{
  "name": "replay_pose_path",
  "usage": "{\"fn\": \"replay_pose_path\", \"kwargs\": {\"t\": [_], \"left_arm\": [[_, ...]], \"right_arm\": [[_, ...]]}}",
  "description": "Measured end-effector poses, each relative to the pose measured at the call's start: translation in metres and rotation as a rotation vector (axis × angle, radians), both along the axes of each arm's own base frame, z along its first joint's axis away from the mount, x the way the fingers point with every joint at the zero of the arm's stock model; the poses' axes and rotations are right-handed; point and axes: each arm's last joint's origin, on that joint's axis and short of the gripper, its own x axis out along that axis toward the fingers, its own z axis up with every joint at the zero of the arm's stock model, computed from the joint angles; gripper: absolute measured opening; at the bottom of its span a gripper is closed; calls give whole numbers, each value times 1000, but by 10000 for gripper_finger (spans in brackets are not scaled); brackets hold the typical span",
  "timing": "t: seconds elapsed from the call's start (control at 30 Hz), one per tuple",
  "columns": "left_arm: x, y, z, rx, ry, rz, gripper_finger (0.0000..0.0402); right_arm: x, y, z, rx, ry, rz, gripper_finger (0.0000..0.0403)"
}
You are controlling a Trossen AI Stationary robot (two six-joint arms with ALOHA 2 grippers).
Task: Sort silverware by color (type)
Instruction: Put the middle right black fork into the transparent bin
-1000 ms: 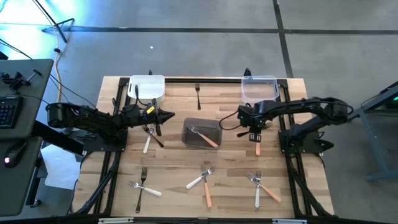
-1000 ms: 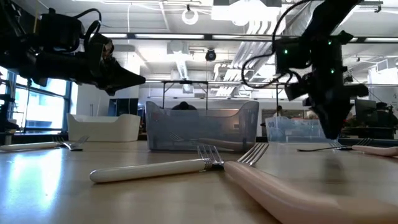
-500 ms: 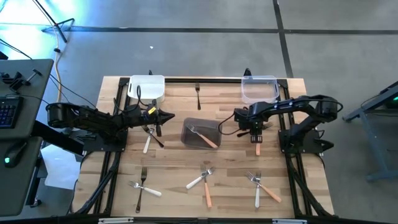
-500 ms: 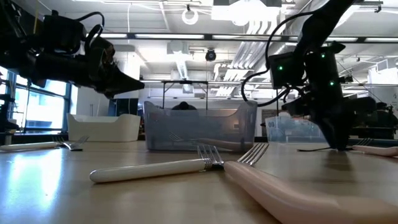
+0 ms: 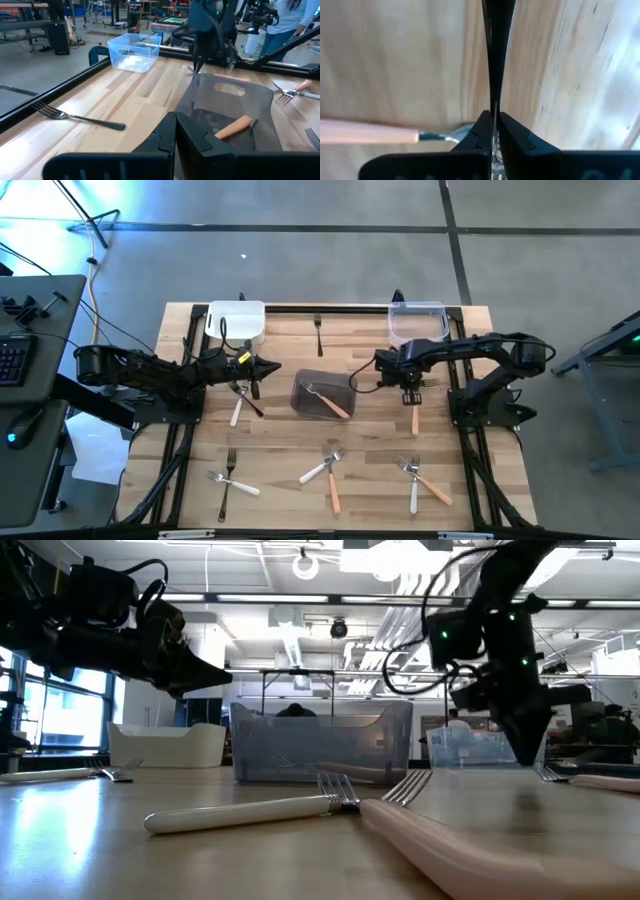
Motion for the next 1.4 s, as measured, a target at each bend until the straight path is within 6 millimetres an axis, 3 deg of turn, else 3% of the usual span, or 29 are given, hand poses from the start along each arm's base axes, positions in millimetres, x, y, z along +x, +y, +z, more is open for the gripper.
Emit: {"fn": "replay_pose_path", "kwargs": {"t": [0.23,0.4,0.57,0.73,0.9,1.17,1.4], "left_arm": [[0,0,0,10,2,0,0],[0,0,0,19,5,-1,0],[0,0,-1,22,14,-2,0],[0,0,-1,35,17,-4,0],[0,0,-1,48,20,-5,0],[0,0,-2,45,28,-5,0],[0,0,-3,33,40,-4,0]], "right_arm": [[13,-20,44,-107,33,129,3],[12,-58,80,-212,86,271,3],[-2,-98,97,-246,127,394,3],[-17,-128,95,-260,147,424,3],[-19,-151,82,-262,154,399,2],[-16,-175,45,-170,187,363,2],[-21,-185,41,-185,185,338,2]]}}
